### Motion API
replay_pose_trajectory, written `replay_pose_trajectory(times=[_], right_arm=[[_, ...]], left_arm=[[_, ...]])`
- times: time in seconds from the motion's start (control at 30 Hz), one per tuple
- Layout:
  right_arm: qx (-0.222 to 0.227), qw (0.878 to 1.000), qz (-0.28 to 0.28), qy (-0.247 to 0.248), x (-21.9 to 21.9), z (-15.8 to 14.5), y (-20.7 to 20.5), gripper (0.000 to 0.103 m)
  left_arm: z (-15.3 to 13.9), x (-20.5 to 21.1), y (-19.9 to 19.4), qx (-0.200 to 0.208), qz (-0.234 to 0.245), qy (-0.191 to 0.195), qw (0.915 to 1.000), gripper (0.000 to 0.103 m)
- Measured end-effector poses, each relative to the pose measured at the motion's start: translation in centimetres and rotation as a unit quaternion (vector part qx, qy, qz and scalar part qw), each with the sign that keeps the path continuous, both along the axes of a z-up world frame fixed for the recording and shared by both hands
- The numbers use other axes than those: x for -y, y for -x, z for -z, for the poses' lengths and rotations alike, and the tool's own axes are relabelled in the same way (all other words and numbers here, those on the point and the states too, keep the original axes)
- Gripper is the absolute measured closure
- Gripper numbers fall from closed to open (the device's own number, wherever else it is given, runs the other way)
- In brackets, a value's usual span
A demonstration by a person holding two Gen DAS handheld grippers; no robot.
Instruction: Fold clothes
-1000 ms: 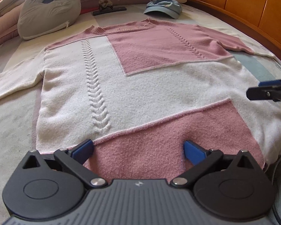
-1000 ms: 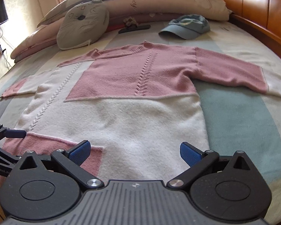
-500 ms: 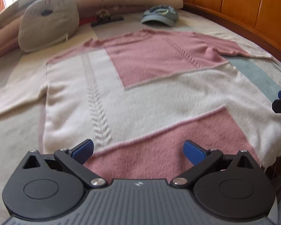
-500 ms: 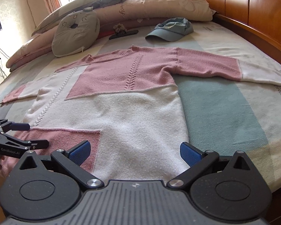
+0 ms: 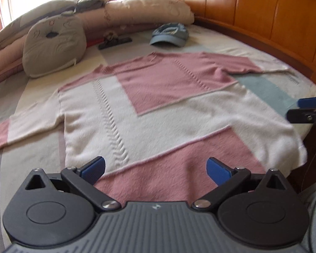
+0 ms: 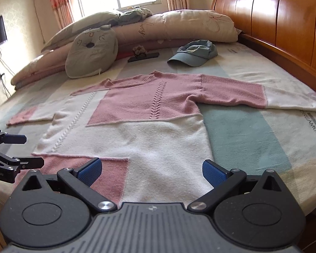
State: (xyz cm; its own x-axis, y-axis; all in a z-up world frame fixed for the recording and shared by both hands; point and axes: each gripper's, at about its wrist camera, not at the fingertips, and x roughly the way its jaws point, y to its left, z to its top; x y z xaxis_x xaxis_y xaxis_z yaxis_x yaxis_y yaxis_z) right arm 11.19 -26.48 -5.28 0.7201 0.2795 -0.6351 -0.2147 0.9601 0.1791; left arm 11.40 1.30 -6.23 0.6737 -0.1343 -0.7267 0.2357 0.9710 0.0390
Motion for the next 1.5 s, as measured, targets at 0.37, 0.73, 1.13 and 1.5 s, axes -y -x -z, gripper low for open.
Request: replay_pose_trajectory(times=[0.37,0.73,1.13,1.5], right_arm=[[0.032,0.994,-0.102,0.022,-3.0,1.4,-7.9,0.000],[-0.070,0.987,-0.143,0.011,-0.3,6.0,-20.9,0.000],[-0.142,0.987,-0.076,-0.016,-2.0,4.2,-27.2,0.000],[-0.190,0.980,-0.054,0.013,-2.4,3.0,-27.0,0.000]], left_arm=[[1.1,0.3,-7.0,0.009,-0.005,0.036,0.9993,0.001],[5.1,0.3,-15.7,-0.086,-0.027,0.068,0.9936,0.002],[2.9,-1.0,-16.7,-0.164,-0.107,0.110,0.9744,0.002],[-1.4,-3.9,-15.9,-0.161,-0.218,0.107,0.9566,0.003]])
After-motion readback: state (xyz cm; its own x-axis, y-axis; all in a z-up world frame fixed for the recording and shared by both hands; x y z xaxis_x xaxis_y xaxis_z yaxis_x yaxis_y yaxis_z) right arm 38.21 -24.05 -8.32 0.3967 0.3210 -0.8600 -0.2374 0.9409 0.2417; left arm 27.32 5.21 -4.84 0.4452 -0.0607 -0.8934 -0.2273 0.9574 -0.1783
